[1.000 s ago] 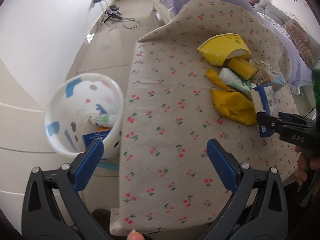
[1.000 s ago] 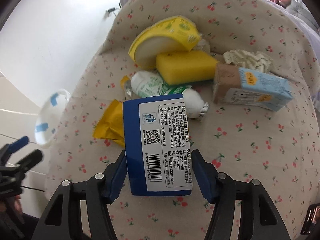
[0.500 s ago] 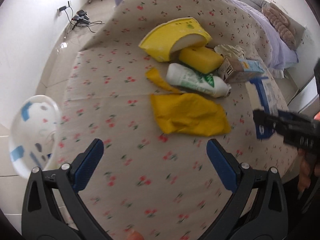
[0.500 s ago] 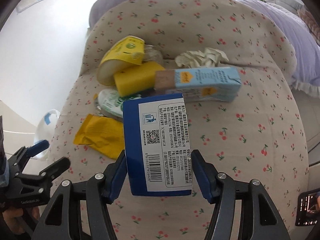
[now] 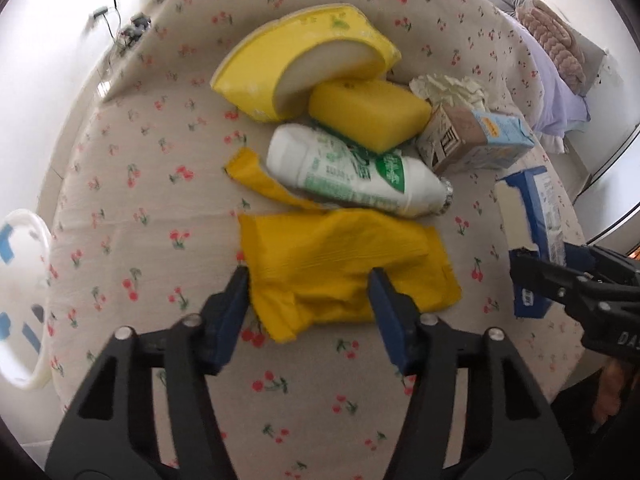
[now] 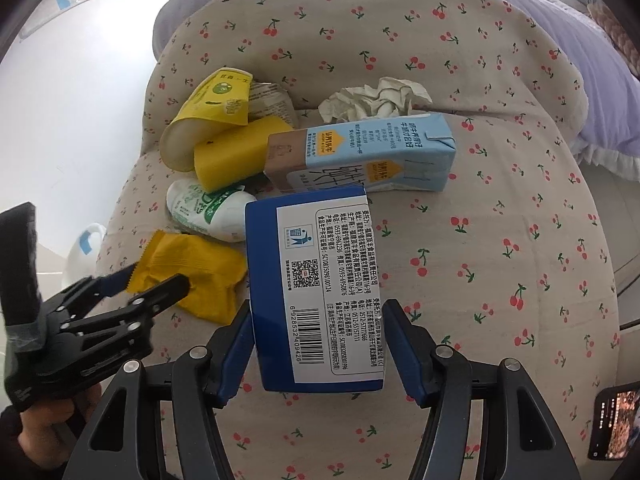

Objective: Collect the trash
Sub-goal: 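Grasp the yellow wrapper with the left tool and lift it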

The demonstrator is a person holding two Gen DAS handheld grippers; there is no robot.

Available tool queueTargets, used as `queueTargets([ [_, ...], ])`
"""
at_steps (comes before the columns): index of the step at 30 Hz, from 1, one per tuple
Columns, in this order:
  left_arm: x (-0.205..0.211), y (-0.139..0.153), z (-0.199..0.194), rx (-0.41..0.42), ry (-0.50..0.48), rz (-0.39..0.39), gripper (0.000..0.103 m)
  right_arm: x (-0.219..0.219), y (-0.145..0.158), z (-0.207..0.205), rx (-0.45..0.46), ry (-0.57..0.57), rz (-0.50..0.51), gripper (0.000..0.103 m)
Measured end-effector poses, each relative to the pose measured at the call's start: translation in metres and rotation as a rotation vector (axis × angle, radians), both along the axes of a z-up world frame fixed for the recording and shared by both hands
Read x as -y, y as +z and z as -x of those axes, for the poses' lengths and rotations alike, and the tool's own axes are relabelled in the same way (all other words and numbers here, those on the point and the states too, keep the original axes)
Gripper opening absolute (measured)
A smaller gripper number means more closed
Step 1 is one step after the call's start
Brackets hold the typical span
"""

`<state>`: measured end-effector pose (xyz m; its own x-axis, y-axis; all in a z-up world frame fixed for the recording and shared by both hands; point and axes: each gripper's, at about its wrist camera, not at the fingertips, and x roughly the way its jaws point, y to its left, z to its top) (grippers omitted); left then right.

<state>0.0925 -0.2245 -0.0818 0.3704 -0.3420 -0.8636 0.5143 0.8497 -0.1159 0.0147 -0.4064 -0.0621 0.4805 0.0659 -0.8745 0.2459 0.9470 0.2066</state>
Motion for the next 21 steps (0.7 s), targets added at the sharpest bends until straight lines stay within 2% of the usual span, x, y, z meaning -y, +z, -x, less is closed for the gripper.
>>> queueTargets([
  [5,0.001,0.001,-0.002,0.009,-0.002,-0.01,0.046,0.001,0.0,-0.003,-0.001,0.004,-0.002,0.064],
  [8,0.0,0.001,-0.003,0.002,-0.006,0.002,0.044,0.001,-0.001,-0.002,0.0,0.001,-0.004,0.064],
  [10,-0.002,0.002,-0.002,-0.003,-0.018,0.013,0.025,0.001,0.0,-0.003,0.001,0.0,-0.005,0.064],
  [11,-0.003,0.004,-0.002,-0.007,-0.02,0.024,0.023,0.001,0.0,-0.003,0.003,-0.001,-0.004,0.064],
  [21,-0.015,0.03,0.008,0.011,-0.069,0.103,0.018,0.0,0.013,0.001,0.045,-0.015,-0.011,0.064],
])
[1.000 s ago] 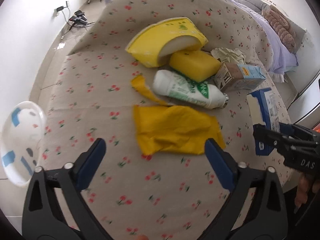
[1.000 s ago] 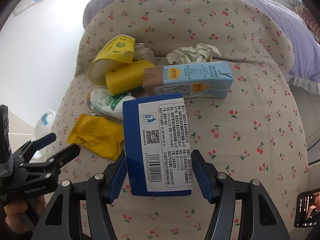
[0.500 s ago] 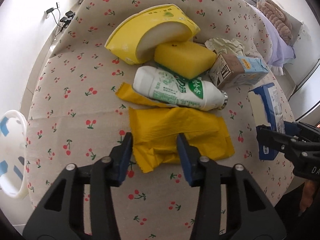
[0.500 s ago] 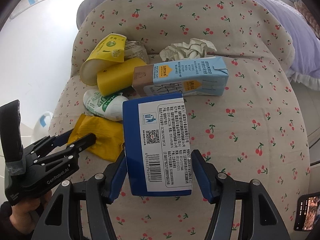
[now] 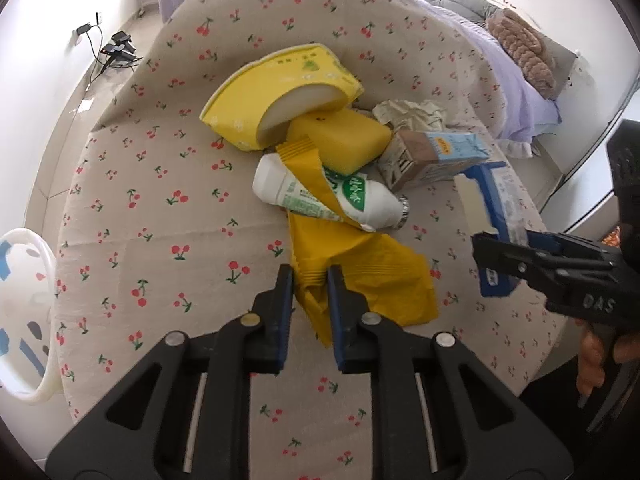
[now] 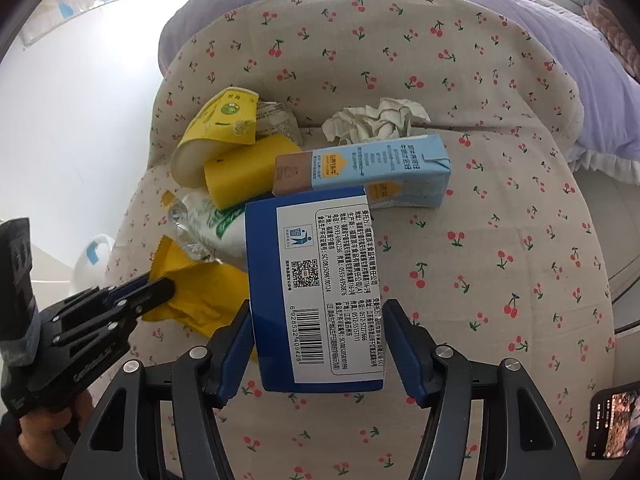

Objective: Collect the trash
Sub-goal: 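Grasp the yellow wrapper with the left tool and lift it, then drop the yellow wrapper into the bucket while the right tool drops the blue box in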

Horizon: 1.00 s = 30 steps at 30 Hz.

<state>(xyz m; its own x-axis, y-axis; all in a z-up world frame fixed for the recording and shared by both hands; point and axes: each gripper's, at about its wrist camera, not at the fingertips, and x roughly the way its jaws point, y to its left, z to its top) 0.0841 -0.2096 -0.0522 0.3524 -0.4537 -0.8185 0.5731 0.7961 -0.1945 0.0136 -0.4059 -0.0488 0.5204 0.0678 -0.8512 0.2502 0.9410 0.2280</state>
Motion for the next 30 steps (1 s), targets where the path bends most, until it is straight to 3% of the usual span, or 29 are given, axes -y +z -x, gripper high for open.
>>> queueTargets([
  [15,-0.051,0.038,0.001,0.03,0.068,0.109,0.013,-0.032,0.016,-0.003,0.042,0.057,0.01,0.064],
  [30,-0.145,0.055,-0.014,0.07,0.266,0.137,0.013,-0.091,0.023,-0.022,0.056,0.141,0.006,0.064],
])
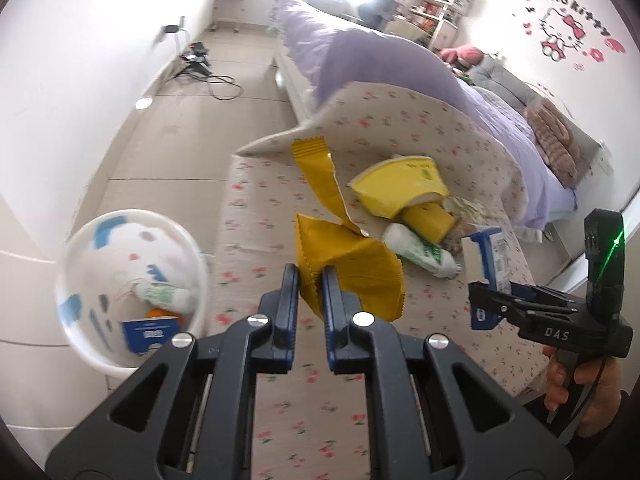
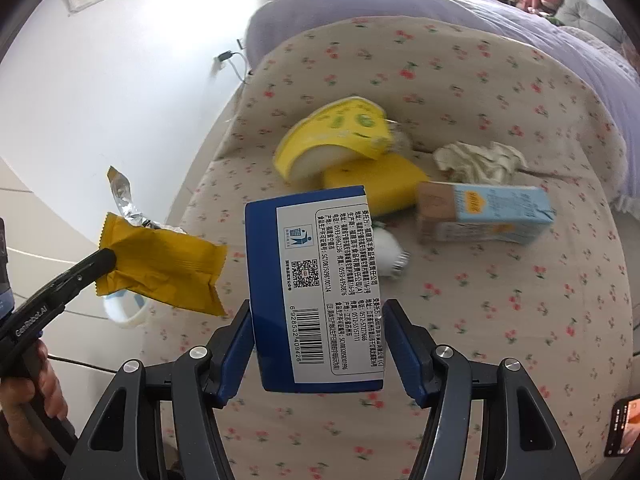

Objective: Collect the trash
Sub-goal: 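Drop the yellow wrapper into the bucket while the right tool drops the blue box in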

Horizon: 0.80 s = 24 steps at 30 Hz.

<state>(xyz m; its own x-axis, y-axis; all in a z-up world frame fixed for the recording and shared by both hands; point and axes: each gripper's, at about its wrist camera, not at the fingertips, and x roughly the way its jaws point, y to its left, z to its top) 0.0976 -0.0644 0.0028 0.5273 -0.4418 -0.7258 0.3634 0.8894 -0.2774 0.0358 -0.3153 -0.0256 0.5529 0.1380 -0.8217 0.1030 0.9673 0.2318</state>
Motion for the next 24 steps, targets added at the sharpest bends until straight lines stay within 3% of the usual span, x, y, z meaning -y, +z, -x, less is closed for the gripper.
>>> queueTargets([
  [15,-0.091,-0.005,-0.011,0.009,0.202,-0.027,0.013,-0.081,0.011,-0.028,0.006,0.124,-0.02,0.064],
  [24,-0.127,-0.015,-0.024,0.014,0.321,-0.088,0.014,-0.121,0.008,-0.047,0.015,0.172,-0.023,0.064],
])
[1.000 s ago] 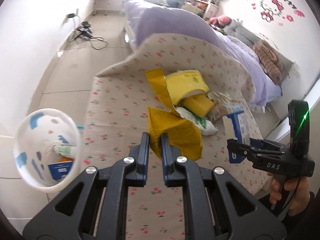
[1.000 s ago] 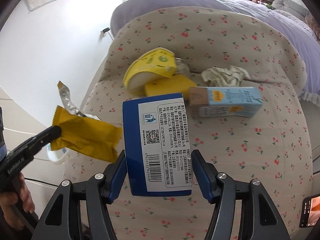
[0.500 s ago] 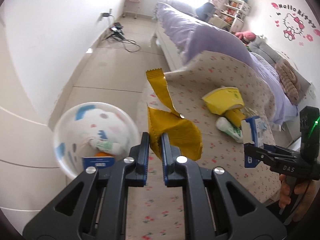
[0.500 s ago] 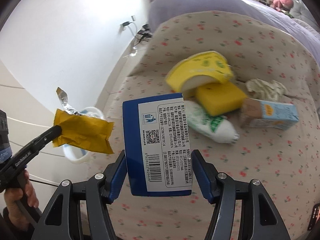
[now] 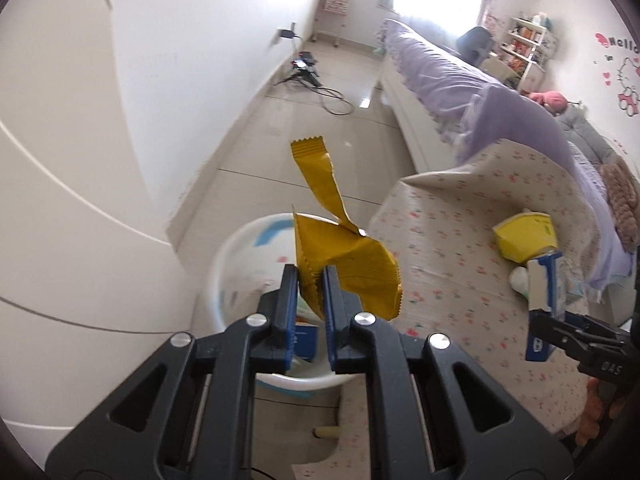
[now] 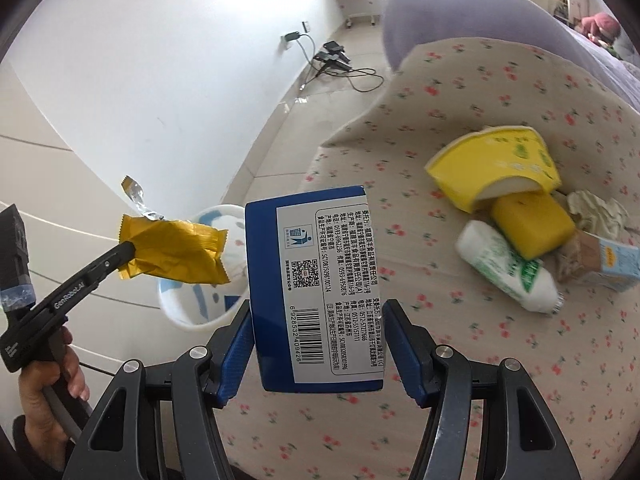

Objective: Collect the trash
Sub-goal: 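Drop the yellow wrapper into the bucket while the right tool drops the blue box in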

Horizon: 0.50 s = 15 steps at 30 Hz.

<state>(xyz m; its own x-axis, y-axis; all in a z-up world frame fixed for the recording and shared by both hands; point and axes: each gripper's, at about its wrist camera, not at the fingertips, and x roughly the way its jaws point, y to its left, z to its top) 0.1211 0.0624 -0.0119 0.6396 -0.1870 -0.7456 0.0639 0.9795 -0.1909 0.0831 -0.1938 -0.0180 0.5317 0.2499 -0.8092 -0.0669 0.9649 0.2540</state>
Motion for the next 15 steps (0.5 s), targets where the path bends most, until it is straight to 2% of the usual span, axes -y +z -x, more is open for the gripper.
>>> queueTargets([
  [9,-0.017,-0.014,-0.014,0.021,0.064,-0.04,0.014,-0.041,0.0,-0.016,0.045,0.049,-0.034,0.064],
  [11,-0.021,-0.017,-0.016,0.006,0.079,-0.043,0.031,-0.045,-0.002,-0.022,0.05,0.056,-0.051,0.064],
  [13,-0.028,-0.018,-0.015,-0.005,0.118,-0.031,0.069,-0.05,-0.006,-0.028,0.051,0.057,-0.065,0.064],
  [15,-0.034,-0.017,-0.014,-0.017,0.147,-0.013,0.079,-0.053,-0.011,-0.033,0.044,0.054,-0.074,0.064],
])
